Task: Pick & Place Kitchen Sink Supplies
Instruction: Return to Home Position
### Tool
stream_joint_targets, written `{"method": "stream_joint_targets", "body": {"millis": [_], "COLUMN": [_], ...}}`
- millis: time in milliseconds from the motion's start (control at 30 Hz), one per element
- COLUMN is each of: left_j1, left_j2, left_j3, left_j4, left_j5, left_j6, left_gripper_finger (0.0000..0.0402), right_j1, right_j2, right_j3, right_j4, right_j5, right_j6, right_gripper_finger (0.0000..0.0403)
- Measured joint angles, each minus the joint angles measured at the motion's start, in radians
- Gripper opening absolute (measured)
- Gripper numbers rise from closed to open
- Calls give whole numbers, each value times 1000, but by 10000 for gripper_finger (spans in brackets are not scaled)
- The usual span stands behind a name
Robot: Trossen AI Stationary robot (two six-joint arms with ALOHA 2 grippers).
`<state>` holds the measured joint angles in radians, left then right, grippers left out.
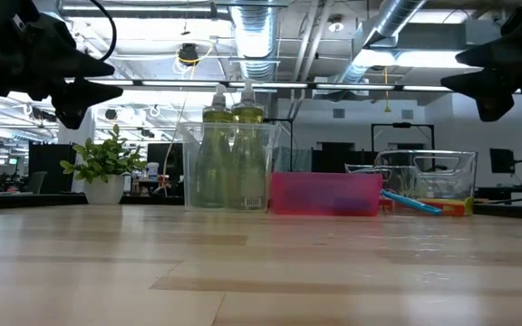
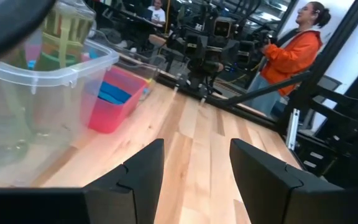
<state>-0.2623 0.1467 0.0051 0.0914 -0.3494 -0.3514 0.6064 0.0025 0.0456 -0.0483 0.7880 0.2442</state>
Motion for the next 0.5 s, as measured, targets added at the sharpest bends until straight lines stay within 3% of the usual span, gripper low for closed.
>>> {"method": "stream_joint_targets", "body": {"millis": [500], "left_j1": [0], "left_j2": [4], "left_j3": [1], "left_j4": [7], "left_j5": [-16], "left_j6": [3], "left_gripper_finger": [186], "right_j1": [0], "right_j2": [3], "right_j3": [0], "right_j4": [-2], "right_j5": [-1], "right_j6": [-8], "right_gripper_finger": [209]}}
